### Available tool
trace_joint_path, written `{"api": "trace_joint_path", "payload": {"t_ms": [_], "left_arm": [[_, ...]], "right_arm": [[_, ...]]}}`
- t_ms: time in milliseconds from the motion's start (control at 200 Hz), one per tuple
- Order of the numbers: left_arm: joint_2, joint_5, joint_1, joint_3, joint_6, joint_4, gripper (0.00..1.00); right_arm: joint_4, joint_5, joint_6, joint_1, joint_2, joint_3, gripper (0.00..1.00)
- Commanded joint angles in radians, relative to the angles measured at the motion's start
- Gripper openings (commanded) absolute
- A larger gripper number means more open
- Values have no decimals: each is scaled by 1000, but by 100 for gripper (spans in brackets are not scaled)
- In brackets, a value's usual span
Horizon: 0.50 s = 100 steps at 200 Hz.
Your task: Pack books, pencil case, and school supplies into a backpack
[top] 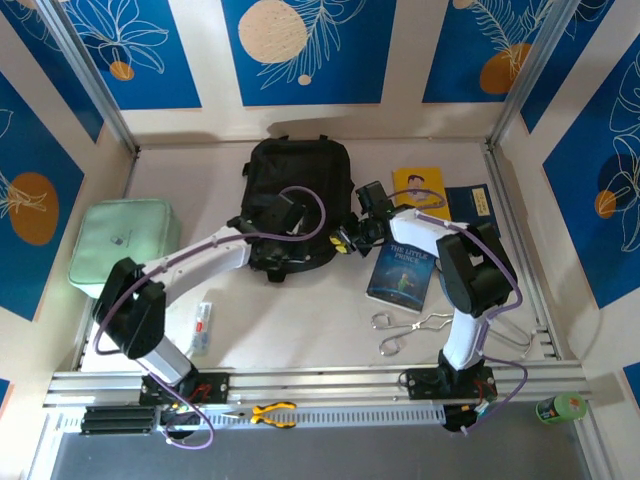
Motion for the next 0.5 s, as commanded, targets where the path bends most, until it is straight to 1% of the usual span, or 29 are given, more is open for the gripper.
{"api": "trace_joint_path", "payload": {"t_ms": [0, 135, 250, 330, 410, 495], "left_arm": [[-72, -137, 28, -53, -26, -93, 0], [-124, -175, 73, -116, -21, -90, 0], [-135, -156, 117, -142, -5, -75, 0], [-126, -94, 123, -144, 33, -29, 0], [-107, 27, 119, -132, 63, 29, 0], [-74, 113, 100, -105, 71, 75, 0]], "right_arm": [[-61, 78, -23, -15, 8, 24, 14], [-69, 107, -46, -29, 7, 33, 13], [-81, 120, -98, -47, 19, 67, 13], [-81, 109, -156, -60, 47, 108, 13], [-90, 73, -212, -73, 88, 161, 13], [-74, 74, -235, -74, 89, 168, 13]]}}
